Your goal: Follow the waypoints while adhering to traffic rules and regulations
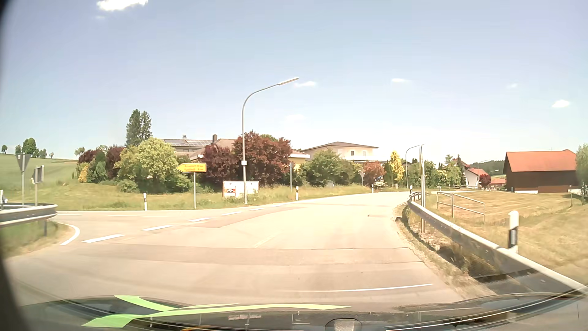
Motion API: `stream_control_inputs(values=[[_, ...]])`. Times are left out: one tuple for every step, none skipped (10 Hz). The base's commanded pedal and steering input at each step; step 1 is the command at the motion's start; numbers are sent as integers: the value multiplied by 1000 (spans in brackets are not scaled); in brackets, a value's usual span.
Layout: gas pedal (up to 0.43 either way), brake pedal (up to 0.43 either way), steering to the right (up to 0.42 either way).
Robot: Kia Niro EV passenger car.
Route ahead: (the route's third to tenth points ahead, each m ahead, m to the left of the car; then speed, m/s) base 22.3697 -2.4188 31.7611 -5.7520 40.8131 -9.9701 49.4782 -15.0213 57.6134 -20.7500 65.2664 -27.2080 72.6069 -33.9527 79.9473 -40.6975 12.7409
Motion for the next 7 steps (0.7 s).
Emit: stream_control_inputs(values=[[130, 0, 48], [130, 0, 48], [130, 0, 50], [130, 0, 52], [130, 0, 53], [130, 0, 54], [130, 0, 54]])
